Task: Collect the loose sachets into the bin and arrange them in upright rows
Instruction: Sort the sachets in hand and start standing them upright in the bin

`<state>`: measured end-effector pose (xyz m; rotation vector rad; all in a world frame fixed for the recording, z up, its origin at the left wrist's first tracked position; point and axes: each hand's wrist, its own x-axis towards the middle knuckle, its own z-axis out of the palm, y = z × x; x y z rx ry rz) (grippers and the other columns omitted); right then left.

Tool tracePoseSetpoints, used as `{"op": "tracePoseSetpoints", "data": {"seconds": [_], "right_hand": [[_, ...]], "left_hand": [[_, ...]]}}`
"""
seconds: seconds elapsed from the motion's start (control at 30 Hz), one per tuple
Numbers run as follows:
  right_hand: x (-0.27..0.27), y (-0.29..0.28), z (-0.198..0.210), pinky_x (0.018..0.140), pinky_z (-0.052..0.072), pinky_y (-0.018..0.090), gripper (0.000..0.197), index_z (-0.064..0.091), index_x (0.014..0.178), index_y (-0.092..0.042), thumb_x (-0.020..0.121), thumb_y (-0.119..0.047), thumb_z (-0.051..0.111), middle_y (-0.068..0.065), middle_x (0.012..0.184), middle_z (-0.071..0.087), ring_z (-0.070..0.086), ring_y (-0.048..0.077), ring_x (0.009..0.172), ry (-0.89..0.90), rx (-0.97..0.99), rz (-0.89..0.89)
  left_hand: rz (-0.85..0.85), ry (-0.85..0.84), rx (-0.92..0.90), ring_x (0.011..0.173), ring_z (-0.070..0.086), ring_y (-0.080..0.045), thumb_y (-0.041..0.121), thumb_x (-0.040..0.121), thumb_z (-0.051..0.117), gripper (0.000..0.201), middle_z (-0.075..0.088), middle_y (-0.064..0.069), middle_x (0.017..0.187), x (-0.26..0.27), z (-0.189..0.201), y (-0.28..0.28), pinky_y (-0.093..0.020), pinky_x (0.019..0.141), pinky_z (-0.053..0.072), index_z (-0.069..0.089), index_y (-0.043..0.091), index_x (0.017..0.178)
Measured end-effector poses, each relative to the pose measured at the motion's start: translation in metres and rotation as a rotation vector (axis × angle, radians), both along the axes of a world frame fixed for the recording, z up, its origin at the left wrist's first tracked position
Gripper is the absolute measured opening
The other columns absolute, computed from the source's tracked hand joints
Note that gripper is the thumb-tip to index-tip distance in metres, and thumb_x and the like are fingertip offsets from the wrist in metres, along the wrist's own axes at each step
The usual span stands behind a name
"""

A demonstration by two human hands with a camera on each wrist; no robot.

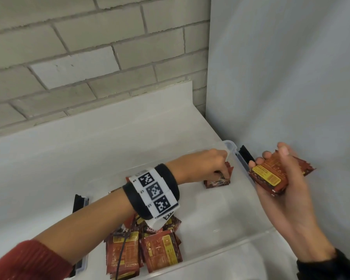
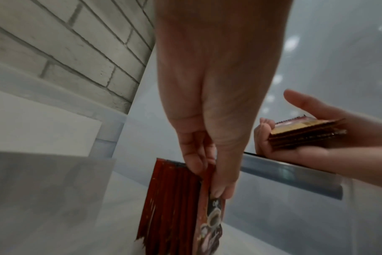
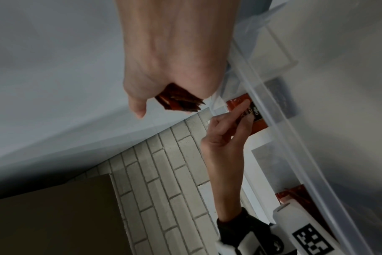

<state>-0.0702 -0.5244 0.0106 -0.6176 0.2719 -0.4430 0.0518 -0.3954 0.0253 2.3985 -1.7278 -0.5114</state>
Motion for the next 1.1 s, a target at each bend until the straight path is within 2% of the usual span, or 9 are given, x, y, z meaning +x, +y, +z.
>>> {"op": "tracePoseSetpoints", "data": {"seconds": [0.1,0.2,0.4,0.53,0.67,0.77,0.93,1.0,1.1], "right_hand": [[0.000,0.000,0.002,0.081,0.053,0.024,0.012,0.057,0.094,-0.026,0.082,-0.026,0.061,-0.004,0.080,0.057,0.059,0.010,0.073,0.004,0.005,0.011],[-0.002,0.000,0.003,0.082,0.053,0.026,0.013,0.057,0.099,-0.024,0.086,-0.022,0.057,-0.002,0.081,0.058,0.058,0.012,0.074,0.010,0.015,0.028],[-0.005,0.001,0.007,0.087,0.054,0.031,0.041,0.059,0.112,-0.018,0.073,-0.007,0.052,0.004,0.087,0.061,0.062,0.017,0.079,0.017,0.018,0.108],[-0.006,0.002,0.010,0.090,0.053,0.036,0.052,0.057,0.119,-0.015,0.070,0.000,0.047,0.009,0.090,0.066,0.070,0.022,0.083,0.029,-0.016,0.164],[-0.006,0.003,0.010,0.093,0.051,0.041,0.054,0.054,0.129,-0.013,0.077,0.000,0.049,0.015,0.103,0.070,0.069,0.031,0.098,0.057,-0.099,0.191],[-0.005,0.003,0.010,0.092,0.052,0.038,0.056,0.053,0.132,-0.015,0.077,-0.003,0.052,0.016,0.109,0.070,0.068,0.029,0.102,0.076,-0.170,0.215],[-0.003,0.003,0.009,0.082,0.057,0.030,0.052,0.057,0.128,-0.022,0.078,-0.008,0.056,0.010,0.113,0.070,0.067,0.023,0.106,0.096,-0.247,0.226],[-0.002,0.003,0.007,0.076,0.058,0.028,0.050,0.057,0.127,-0.021,0.079,-0.009,0.057,0.009,0.112,0.070,0.069,0.021,0.102,0.103,-0.264,0.224],[-0.001,0.004,0.006,0.073,0.059,0.029,0.046,0.057,0.125,-0.020,0.079,-0.010,0.058,0.009,0.108,0.071,0.070,0.021,0.095,0.118,-0.301,0.247]], "left_hand": [[-0.009,-0.017,0.000,0.090,0.043,-0.017,0.006,0.092,0.056,0.030,0.039,-0.003,0.097,-0.001,-0.004,0.000,-0.015,0.067,0.021,0.068,0.010,0.119],[-0.035,-0.052,-0.029,0.093,0.048,-0.023,0.004,0.089,0.059,0.028,0.035,0.000,0.094,0.000,-0.009,0.000,-0.017,0.067,0.023,0.071,0.008,0.114],[-0.079,-0.105,-0.098,0.087,0.047,-0.024,0.002,0.085,0.062,0.025,0.031,0.002,0.090,0.003,-0.020,0.000,-0.023,0.066,0.029,0.074,0.008,0.107],[-0.079,-0.108,-0.139,0.088,0.045,-0.025,0.009,0.086,0.065,0.020,0.043,-0.006,0.089,0.003,-0.023,0.001,-0.032,0.067,0.040,0.076,0.010,0.102],[-0.065,-0.062,-0.130,0.099,0.050,-0.029,0.014,0.088,0.063,0.019,0.054,-0.018,0.104,0.004,-0.024,0.001,-0.043,0.080,0.047,0.074,0.007,0.101],[-0.039,-0.024,-0.125,0.103,0.050,-0.030,0.013,0.090,0.060,0.020,0.053,-0.020,0.110,0.006,-0.021,0.004,-0.041,0.087,0.045,0.071,0.004,0.105],[0.025,0.037,-0.184,0.091,0.046,-0.018,0.011,0.093,0.057,0.019,0.050,-0.011,0.095,0.012,-0.008,0.011,-0.029,0.080,0.040,0.068,0.002,0.105],[0.084,0.081,-0.279,0.085,0.048,-0.015,0.012,0.095,0.053,0.019,0.054,-0.010,0.092,0.014,0.002,0.014,-0.030,0.078,0.042,0.068,0.004,0.105],[0.194,0.220,-0.449,0.086,0.059,-0.012,0.022,0.100,0.046,0.026,0.066,-0.007,0.095,0.009,0.021,0.016,-0.022,0.076,0.046,0.067,0.008,0.107]]}}
